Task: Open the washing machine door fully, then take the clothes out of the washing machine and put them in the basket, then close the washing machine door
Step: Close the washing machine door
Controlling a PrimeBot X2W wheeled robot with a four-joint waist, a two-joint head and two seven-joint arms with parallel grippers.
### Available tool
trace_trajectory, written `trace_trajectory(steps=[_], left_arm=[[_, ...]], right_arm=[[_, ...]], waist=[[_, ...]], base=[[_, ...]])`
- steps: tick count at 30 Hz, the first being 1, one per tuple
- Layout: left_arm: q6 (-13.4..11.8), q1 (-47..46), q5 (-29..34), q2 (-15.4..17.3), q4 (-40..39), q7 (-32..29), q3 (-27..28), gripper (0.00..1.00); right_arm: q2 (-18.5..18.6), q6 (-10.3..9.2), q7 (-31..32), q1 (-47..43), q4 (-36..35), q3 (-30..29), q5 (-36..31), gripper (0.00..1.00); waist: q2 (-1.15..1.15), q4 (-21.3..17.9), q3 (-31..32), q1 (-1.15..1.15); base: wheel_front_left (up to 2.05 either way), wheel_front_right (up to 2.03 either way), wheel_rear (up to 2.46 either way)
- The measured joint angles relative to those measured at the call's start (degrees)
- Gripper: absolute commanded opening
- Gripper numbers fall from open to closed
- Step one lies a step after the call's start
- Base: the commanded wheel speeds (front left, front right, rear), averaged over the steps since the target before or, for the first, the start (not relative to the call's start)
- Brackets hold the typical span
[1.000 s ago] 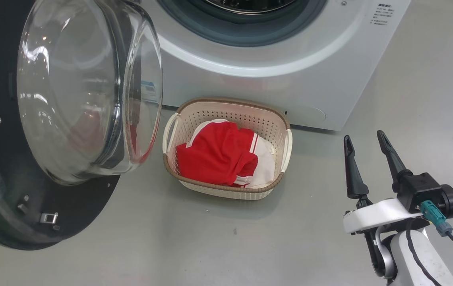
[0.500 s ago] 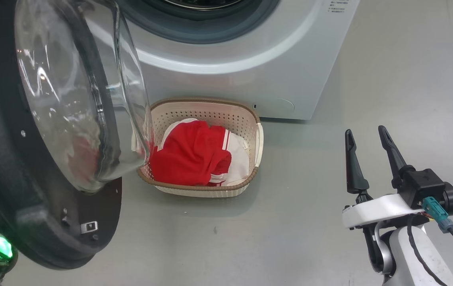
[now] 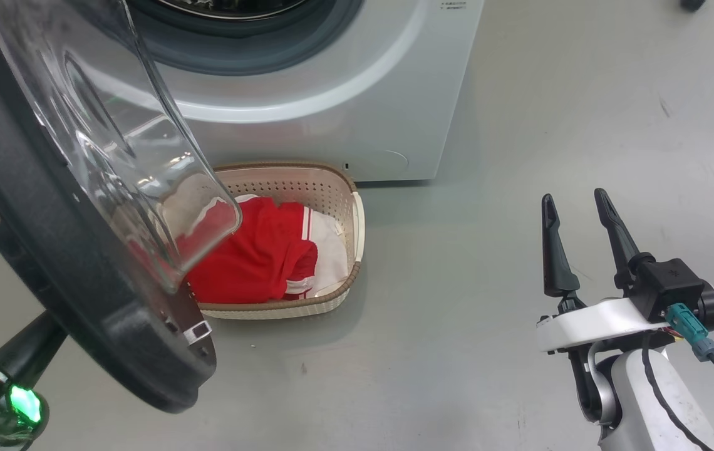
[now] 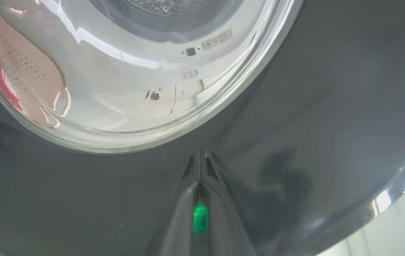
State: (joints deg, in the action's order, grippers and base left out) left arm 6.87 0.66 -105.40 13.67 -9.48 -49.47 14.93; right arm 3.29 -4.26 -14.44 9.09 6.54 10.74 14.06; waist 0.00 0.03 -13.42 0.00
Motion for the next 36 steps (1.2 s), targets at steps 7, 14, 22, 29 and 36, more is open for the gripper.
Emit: trace_trajectory(steps=[7, 14, 22, 29, 36], left_arm=[[0.00, 0.61, -0.48, -0.20, -2.52, -1.79, -1.26, 0.00], [0.00, 0.62, -0.51, -0.18, -4.04, -2.74, -2.23, 0.00], [-0.68, 0.25, -0.80, -0.10, -4.28, -2.92, -3.56, 0.00], [-2.11, -3.35, -0.98, -0.10, -4.04, -3.00, -4.52, 0.00], [-3.70, -7.69, -1.08, 0.58, -3.44, -3.00, -4.91, 0.00]], right_arm=[[-0.11, -0.01, 0.00, 0.03, -0.44, 0.54, 0.48, 1.00], [-0.24, -0.01, 0.00, 0.10, -0.88, 1.15, 0.68, 1.00], [-0.43, -0.02, 0.00, 0.14, -1.46, 1.55, 1.07, 1.00], [-0.47, -0.45, 0.00, 0.24, -2.41, 2.45, 2.15, 1.00], [-0.49, -0.52, 0.00, 1.14, -2.91, 3.96, 3.26, 1.00]], waist=[[0.00, -3.46, -0.47, 0.00], [0.00, -6.96, -1.20, 0.00], [0.00, -10.64, -2.40, 0.00], [0.00, -12.85, -4.18, 0.00], [0.00, -15.12, -6.13, 0.00]], base=[[0.00, 0.00, 0.00], [0.00, 0.00, 0.00], [0.00, 0.00, 0.00], [0.00, 0.00, 0.00], [0.00, 0.00, 0.00]])
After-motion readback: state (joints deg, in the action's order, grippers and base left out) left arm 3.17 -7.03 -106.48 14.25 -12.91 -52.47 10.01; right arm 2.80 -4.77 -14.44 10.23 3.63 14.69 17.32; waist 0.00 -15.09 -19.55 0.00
